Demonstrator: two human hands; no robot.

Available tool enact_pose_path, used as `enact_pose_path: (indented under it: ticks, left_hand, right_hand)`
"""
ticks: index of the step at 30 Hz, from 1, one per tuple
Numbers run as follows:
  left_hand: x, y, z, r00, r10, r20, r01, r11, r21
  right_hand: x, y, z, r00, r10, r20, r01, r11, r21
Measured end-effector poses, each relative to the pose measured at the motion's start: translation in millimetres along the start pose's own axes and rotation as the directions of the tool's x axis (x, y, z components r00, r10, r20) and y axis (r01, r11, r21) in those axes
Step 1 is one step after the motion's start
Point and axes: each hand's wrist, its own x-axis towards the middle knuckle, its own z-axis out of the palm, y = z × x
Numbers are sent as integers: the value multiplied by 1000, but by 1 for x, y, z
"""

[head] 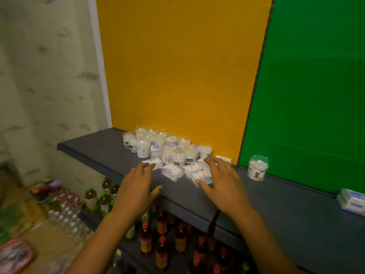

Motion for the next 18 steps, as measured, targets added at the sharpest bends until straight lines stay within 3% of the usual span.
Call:
enact_pose_path:
  ticks: [9, 18]
  left_hand:
    - [-1, -102, -17, 988, -149, -37, 151, 987, 53]
    - [55, -175, -6, 976, -210, -57, 214, 974, 79]
  right_hand:
    - [67, -83, 55, 991, -131, 16, 129, 986, 110]
    - [156, -118, 112, 983, -181, -18, 181, 968, 172]
